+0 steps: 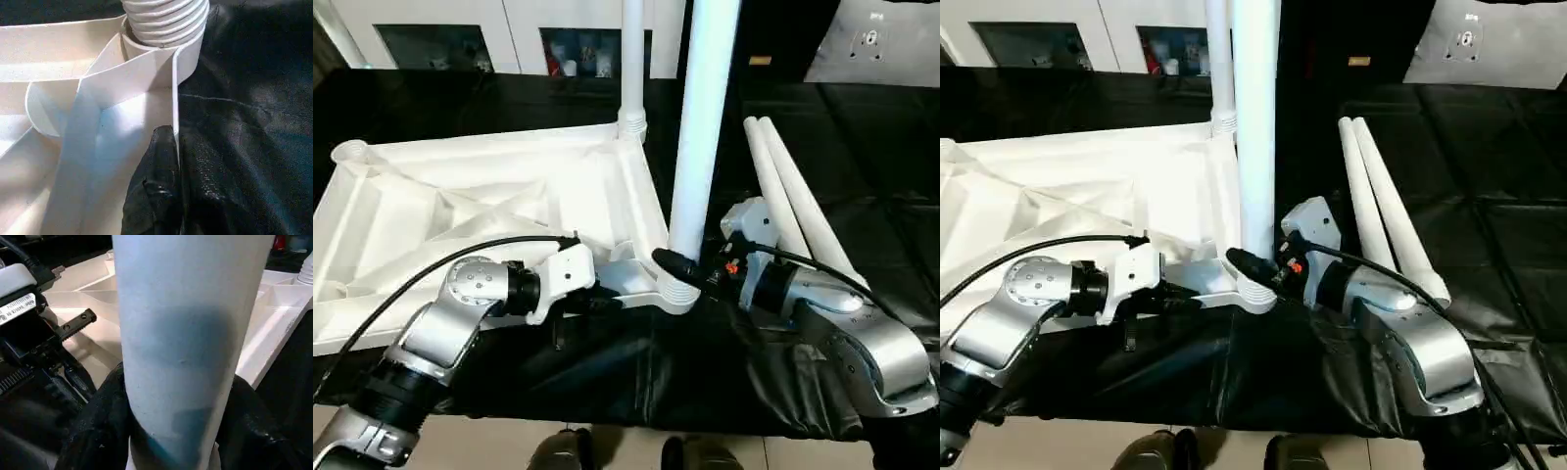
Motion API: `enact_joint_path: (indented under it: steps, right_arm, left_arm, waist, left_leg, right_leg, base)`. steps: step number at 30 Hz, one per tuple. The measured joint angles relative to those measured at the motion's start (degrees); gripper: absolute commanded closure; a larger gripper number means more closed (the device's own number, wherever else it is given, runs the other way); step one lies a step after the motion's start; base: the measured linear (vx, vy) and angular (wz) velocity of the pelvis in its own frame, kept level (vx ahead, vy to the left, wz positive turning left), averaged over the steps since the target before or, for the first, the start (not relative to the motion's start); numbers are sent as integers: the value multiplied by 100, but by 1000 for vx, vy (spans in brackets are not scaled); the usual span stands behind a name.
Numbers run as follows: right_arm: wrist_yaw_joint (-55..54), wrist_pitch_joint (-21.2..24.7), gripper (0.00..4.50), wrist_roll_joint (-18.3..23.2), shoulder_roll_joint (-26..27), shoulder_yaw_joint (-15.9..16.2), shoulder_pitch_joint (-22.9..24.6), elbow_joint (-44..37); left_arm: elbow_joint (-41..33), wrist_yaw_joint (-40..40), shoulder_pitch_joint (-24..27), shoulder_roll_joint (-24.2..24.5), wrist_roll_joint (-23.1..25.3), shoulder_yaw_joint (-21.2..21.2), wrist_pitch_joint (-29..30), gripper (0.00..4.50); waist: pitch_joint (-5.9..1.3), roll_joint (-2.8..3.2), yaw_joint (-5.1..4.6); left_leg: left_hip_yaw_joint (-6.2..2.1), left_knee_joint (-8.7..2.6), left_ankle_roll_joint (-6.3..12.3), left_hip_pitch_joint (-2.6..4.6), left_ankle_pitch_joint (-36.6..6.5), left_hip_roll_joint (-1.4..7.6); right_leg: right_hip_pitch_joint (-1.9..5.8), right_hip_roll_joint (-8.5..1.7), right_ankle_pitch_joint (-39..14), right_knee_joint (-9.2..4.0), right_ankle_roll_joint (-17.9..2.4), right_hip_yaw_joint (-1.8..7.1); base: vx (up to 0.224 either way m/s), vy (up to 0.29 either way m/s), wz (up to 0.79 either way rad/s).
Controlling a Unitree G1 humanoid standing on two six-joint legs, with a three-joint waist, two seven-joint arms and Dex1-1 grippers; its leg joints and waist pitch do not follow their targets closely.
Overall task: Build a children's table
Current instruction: Insert table leg to table base
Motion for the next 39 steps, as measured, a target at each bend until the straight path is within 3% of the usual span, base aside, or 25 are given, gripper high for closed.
enact_joint_path:
  steps: [17,24,33,37,39]
  right_arm:
    - [-100,-572,261,-197,217,24,49,491]
    - [-82,-600,261,212,621,-378,194,823]
    - [45,-1329,261,489,949,-687,774,1105]
    - [144,-1760,261,379,907,-632,955,1167]
    - [171,-2011,261,137,746,-443,984,1187]
  left_arm:
    - [252,-14,-105,-52,74,-17,-118,450]
    - [344,-19,-127,-95,80,-18,-147,450]
    - [443,-14,-121,-186,92,-59,-147,450]
    - [496,-13,-121,-186,95,-58,-147,450]
    - [520,-4,-121,-186,101,-58,-147,450]
  waist:
    - [-31,9,-4]
    - [-55,6,6]
    - [-150,24,33]
    - [-177,27,31]
    - [-185,30,21]
  left_leg:
    - [0,32,-16,19,-7,5]
    - [0,34,-21,20,-8,6]
    - [0,31,-20,16,-10,6]
    - [0,33,-20,17,-10,6]
    - [0,34,-21,21,-10,6]
  right_leg:
    - [14,0,2,39,-3,1]
    - [16,0,3,41,-5,1]
    - [16,-1,3,31,-5,-1]
    - [17,-1,3,31,-5,-1]
    - [21,-1,4,33,-4,-1]
  base:
    - [0,0,0]
    - [0,0,0]
    - [0,0,0]
    - [0,0,0]
    - [0,0,0]
